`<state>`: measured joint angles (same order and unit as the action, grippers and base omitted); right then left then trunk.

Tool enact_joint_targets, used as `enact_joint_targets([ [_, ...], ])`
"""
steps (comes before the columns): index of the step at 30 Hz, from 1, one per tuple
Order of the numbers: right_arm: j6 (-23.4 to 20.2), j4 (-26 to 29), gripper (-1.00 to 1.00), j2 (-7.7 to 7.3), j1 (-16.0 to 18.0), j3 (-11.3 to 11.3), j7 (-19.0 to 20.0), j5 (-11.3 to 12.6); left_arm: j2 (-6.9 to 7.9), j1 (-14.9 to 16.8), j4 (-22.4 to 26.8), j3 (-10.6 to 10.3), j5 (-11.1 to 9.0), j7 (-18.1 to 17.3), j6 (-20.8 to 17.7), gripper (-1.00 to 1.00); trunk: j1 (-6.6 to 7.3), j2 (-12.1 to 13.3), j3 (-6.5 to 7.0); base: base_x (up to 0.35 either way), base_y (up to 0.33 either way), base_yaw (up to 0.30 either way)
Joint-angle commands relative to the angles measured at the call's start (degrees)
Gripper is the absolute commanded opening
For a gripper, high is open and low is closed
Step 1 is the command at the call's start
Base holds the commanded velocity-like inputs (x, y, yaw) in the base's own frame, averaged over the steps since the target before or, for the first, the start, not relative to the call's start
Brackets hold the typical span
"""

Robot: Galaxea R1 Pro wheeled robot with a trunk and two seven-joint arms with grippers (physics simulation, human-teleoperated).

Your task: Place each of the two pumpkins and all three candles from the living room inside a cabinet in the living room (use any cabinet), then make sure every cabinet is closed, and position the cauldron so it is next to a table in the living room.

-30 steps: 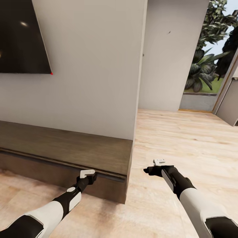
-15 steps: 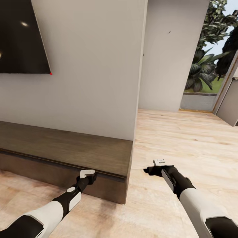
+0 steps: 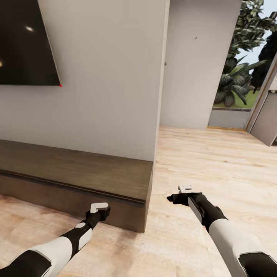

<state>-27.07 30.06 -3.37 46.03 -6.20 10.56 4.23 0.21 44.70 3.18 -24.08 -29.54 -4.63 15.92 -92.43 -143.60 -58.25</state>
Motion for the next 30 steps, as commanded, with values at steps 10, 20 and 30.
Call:
enact_joint_targets([
  [10,-0.3,0.1,1.0,-0.06,0.0,-0.5,-0.1,0.4,-0.04,0.0,-0.1,-0.4,-0.6,-0.3,0.2,1.0,0.01,0.0,-0.05,0.0,0.0,0.0],
  [20,-0.3,0.1,1.0,-0.06,0.0,-0.5,-0.1,0.4,-0.04,0.0,-0.1,-0.4,-0.6,-0.3,0.2,1.0,0.01,0.0,-0.05,-0.028,0.0,0.0],
  [30,-0.3,0.1,1.0,-0.06,0.0,-0.5,-0.1,0.4,-0.25,0.0,-0.1,-0.4,-0.7,-0.2,0.2,1.0,0.01,0.0,0.04,-0.286,0.0,0.028],
])
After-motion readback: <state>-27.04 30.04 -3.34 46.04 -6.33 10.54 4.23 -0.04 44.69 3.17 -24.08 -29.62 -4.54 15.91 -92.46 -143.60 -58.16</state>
